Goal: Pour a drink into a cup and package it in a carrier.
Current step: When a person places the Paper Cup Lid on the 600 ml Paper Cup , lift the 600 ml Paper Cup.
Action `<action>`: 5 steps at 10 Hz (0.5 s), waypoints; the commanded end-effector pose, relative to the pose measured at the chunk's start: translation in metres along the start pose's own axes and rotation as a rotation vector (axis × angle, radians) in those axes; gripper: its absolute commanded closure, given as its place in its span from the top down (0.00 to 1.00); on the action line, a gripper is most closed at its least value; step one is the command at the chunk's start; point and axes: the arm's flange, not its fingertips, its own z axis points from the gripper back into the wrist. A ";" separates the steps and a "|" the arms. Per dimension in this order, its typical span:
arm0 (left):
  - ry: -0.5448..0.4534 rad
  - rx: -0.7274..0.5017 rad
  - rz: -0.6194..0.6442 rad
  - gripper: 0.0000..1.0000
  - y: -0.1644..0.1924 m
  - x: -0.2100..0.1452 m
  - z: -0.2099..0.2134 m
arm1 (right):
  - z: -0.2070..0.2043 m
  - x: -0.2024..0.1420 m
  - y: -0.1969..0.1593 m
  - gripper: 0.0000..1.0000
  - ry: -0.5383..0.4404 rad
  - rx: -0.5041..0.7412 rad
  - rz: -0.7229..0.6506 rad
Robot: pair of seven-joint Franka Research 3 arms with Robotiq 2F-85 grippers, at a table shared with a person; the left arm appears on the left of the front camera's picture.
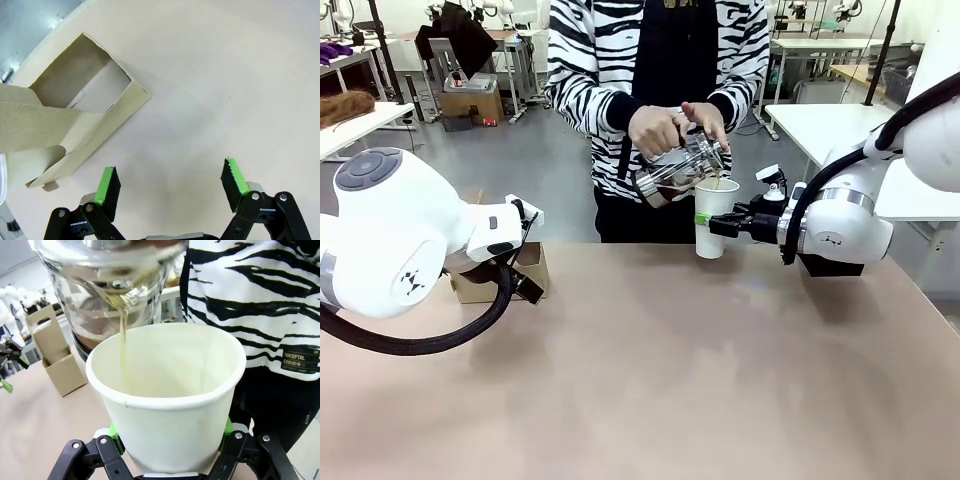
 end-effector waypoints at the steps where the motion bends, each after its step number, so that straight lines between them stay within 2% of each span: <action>1: -0.002 -0.002 0.001 1.00 0.000 0.000 0.000 | -0.001 0.002 0.001 0.80 -0.003 0.000 -0.007; 5: -0.002 -0.002 0.001 1.00 0.000 0.000 0.000 | -0.001 0.002 0.001 0.80 -0.003 0.000 -0.007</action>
